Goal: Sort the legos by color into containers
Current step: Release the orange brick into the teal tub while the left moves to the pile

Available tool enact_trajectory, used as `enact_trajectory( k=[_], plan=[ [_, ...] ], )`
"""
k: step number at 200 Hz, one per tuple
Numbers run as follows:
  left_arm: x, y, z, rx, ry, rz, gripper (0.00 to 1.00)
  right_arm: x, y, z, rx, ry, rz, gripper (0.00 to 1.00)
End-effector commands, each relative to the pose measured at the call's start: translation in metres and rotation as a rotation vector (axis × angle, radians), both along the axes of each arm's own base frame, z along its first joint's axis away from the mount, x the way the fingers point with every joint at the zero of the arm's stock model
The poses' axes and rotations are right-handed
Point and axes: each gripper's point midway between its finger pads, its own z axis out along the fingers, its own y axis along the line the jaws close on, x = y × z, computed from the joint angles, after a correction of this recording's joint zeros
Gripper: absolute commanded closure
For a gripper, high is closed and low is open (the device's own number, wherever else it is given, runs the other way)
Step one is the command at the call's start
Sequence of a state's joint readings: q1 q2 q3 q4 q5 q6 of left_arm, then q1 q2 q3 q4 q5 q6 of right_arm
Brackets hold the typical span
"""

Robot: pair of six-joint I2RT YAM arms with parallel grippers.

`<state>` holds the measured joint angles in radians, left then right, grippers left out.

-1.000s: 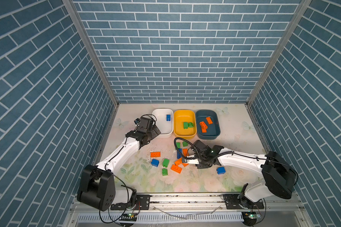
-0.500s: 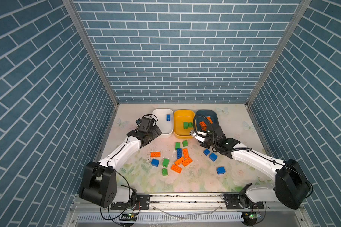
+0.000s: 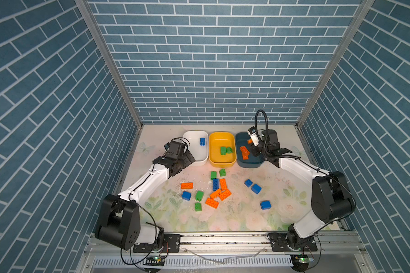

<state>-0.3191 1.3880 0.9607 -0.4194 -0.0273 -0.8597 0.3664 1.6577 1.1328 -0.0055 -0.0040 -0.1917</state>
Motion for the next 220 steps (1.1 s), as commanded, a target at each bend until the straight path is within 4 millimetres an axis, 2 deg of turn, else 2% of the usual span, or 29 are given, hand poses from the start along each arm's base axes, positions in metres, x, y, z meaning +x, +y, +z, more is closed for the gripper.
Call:
enact_trajectory(
  k=[1, 39, 41, 46, 49, 81, 125, 143, 167, 184, 199, 220],
  plan=[
    [0.000, 0.000, 0.000, 0.014, 0.025, -0.027, 0.01, 0.016, -0.004, 0.006, 0.087, 0.063, -0.120, 0.85],
    [-0.003, 0.001, -0.003, 0.045, 0.054, -0.048, 0.01, 0.020, -0.004, 0.011, 0.110, 0.078, -0.151, 0.39],
    [-0.003, 0.001, -0.004, 0.047, 0.057, -0.051, 0.01, 0.019, -0.004, 0.012, 0.113, 0.077, -0.152, 0.33],
    [-0.003, 0.001, -0.004, 0.052, 0.063, -0.055, 0.01, 0.019, -0.005, 0.014, 0.118, 0.069, -0.154, 0.08],
    [-0.004, 0.001, -0.005, 0.054, 0.066, -0.057, 0.01, 0.018, -0.005, 0.015, 0.122, 0.067, -0.156, 0.02],
    [-0.006, -0.003, -0.008, 0.065, 0.077, -0.086, 0.01, 0.014, -0.014, 0.029, 0.178, 0.006, -0.215, 0.01],
    [-0.004, -0.023, -0.001, 0.180, 0.054, -0.197, 0.01, -0.006, -0.018, 0.053, 0.315, -0.115, -0.223, 0.01],
    [-0.002, -0.038, 0.002, 0.209, 0.039, -0.256, 0.01, -0.013, -0.023, 0.054, 0.358, -0.132, -0.248, 0.01],
    [-0.001, -0.062, 0.000, 0.250, 0.036, -0.353, 0.01, -0.022, -0.029, 0.046, 0.353, -0.100, -0.277, 0.01],
    [-0.005, -0.082, -0.006, 0.269, 0.058, -0.441, 0.01, -0.029, -0.035, 0.044, 0.359, -0.100, -0.299, 0.01],
    [-0.010, -0.103, -0.013, 0.290, 0.065, -0.532, 0.09, -0.033, -0.041, 0.047, 0.371, -0.127, -0.323, 0.01],
    [-0.019, -0.126, -0.025, 0.288, 0.092, -0.608, 0.09, -0.041, -0.049, 0.055, 0.388, -0.177, -0.342, 0.01]
  ],
)
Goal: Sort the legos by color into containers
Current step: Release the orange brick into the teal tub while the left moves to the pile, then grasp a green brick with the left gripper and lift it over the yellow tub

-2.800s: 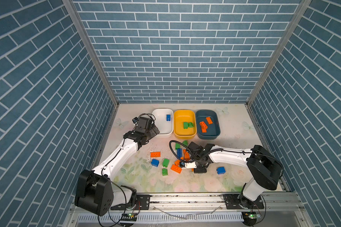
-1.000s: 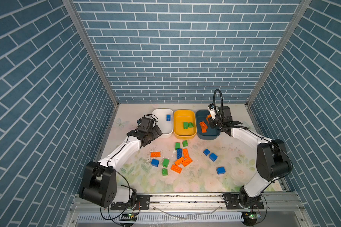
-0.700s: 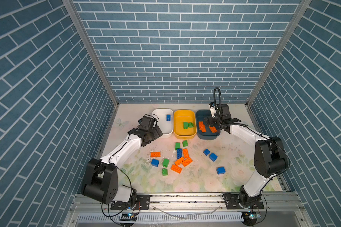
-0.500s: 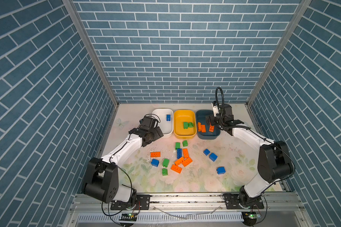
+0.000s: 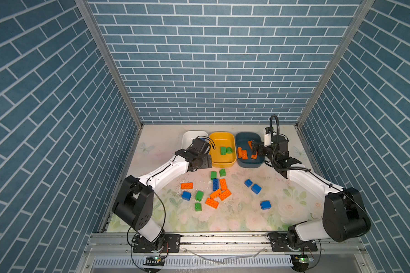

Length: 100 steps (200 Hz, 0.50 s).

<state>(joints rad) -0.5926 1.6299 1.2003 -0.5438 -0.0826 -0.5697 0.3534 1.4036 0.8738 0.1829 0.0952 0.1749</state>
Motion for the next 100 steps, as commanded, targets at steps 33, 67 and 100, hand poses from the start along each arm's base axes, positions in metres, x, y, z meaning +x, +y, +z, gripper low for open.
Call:
enact_trajectory(
  k=[33, 67, 100],
  plan=[
    [-0.018, -0.045, -0.038, 0.054, 0.109, -0.144, 0.09, -0.015, -0.016, 0.029, 0.072, -0.118, -0.074, 0.01],
    [-0.012, -0.058, -0.057, 0.075, 0.131, -0.124, 0.23, -0.020, -0.017, 0.030, 0.062, -0.126, -0.064, 0.01],
    [-0.012, -0.062, -0.073, 0.085, 0.154, -0.114, 0.33, -0.024, -0.017, 0.029, 0.055, -0.129, -0.054, 0.01]
  ],
)
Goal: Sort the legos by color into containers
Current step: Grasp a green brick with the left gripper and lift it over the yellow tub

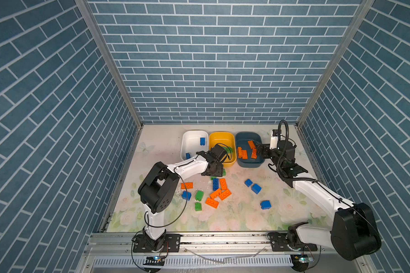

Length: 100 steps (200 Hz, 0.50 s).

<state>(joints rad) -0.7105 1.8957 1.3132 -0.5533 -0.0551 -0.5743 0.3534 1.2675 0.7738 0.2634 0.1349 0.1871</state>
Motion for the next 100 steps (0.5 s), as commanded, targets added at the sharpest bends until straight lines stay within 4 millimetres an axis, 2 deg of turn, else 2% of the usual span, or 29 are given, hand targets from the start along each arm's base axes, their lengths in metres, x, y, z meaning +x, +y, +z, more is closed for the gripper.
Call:
enact_trajectory(
  k=[1, 47, 100],
  plan=[
    [0.001, -0.004, -0.006, 0.009, 0.009, 0.011, 0.34, -0.005, -0.003, 0.002, 0.018, -0.018, -0.012, 0.01],
    [-0.005, -0.006, -0.028, 0.041, 0.051, 0.005, 0.42, -0.006, 0.001, 0.001, 0.013, -0.014, 0.015, 0.01],
    [-0.004, -0.004, -0.037, 0.079, 0.057, 0.006, 0.57, -0.009, 0.002, 0.004, 0.029, -0.023, 0.022, 0.01]
  ],
)
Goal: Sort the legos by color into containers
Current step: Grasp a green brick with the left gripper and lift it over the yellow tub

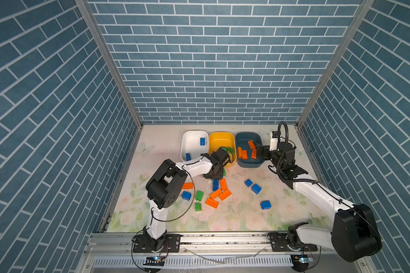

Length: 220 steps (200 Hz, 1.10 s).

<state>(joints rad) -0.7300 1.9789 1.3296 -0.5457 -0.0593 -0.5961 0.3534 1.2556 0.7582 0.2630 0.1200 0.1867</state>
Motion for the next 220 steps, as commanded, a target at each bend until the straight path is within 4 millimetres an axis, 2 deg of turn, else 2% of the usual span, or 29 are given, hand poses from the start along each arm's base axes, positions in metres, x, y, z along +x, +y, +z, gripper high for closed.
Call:
enact_trajectory(
  k=[1, 27, 59, 109, 141, 181, 201, 220],
  plan=[
    [0.000, 0.003, -0.010, 0.045, 0.014, 0.003, 0.58, -0.005, 0.001, 0.007, 0.027, -0.029, 0.008, 0.01],
    [0.000, 0.007, -0.006, 0.057, 0.002, 0.007, 0.70, -0.007, 0.004, 0.007, 0.019, -0.043, 0.035, 0.01],
    [-0.002, 0.011, 0.005, 0.052, -0.028, 0.012, 0.80, -0.009, 0.009, 0.009, 0.003, -0.049, 0.070, 0.01],
    [-0.006, 0.023, 0.038, 0.035, -0.093, 0.021, 0.84, -0.010, 0.012, 0.009, 0.008, -0.047, 0.090, 0.01],
    [-0.005, 0.033, 0.067, 0.053, -0.151, 0.018, 0.84, -0.008, 0.014, 0.011, 0.041, -0.034, 0.083, 0.01],
    [0.012, 0.018, 0.109, 0.008, -0.228, -0.022, 0.83, -0.005, 0.012, 0.011, 0.068, -0.021, 0.060, 0.01],
    [0.027, 0.006, 0.123, -0.013, -0.249, -0.042, 0.83, -0.005, 0.009, 0.011, 0.073, -0.025, 0.041, 0.01],
    [0.042, -0.006, 0.127, -0.036, -0.257, -0.052, 0.83, -0.007, 0.009, 0.012, 0.070, -0.042, 0.049, 0.01]
  ],
)
